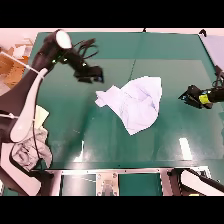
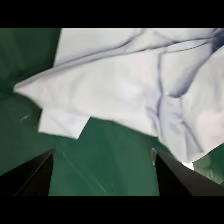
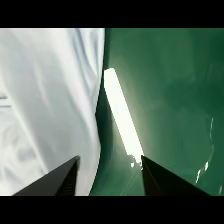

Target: Fold the shirts.

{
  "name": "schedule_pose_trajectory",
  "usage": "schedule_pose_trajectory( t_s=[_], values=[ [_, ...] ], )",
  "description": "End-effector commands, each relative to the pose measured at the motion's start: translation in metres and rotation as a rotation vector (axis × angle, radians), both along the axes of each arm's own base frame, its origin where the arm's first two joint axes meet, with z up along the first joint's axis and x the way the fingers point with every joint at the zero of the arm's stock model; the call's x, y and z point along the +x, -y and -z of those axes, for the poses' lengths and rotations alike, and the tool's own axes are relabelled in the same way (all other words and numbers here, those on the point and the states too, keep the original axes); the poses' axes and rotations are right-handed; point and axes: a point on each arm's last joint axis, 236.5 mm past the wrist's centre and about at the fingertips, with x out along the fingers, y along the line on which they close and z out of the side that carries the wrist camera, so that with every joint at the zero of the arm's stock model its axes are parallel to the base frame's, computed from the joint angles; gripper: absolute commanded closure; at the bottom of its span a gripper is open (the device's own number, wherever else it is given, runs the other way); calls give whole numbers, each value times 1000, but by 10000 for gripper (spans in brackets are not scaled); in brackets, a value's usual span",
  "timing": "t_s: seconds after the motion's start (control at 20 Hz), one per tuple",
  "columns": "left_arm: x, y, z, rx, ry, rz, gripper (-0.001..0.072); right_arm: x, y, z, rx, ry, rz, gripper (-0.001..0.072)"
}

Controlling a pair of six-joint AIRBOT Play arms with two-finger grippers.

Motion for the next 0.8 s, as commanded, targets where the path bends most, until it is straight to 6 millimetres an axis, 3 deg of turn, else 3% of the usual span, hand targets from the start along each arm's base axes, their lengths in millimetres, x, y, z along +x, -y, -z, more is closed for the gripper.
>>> schedule_pose_trajectory(
  t_s=[0.0, 0.15, 0.3, 0.45, 0.55, 0.65, 0.7, 0.75],
  values=[
    [-3, -55, 61, 30, -142, -151, -5, 41, 6, 35, 70, 16, -9, 192],
    [26, -46, 98, -33, -70, -281, -5, 96, 8, 55, 169, 54, -2, 192],
    [48, -11, 106, -217, -65, -338, -5, 131, 10, 80, 199, 27, -31, 192],
    [23, 23, 115, -298, -171, -266, -4, 154, -1, 102, 237, 0, -77, 192],
    [-1, 35, 116, -285, -225, -188, 5, 176, -9, 104, 264, 30, -87, 192],
    [-8, 39, 119, -264, -224, -152, 6, 193, -22, 105, 285, 54, -107, 192],
    [-4, 38, 121, -255, -209, -160, 106, 198, -31, 107, 297, 56, -122, 193],
    [1, 38, 120, -259, -192, -173, 350, 200, -39, 110, 307, 51, -139, 216]
  ],
)
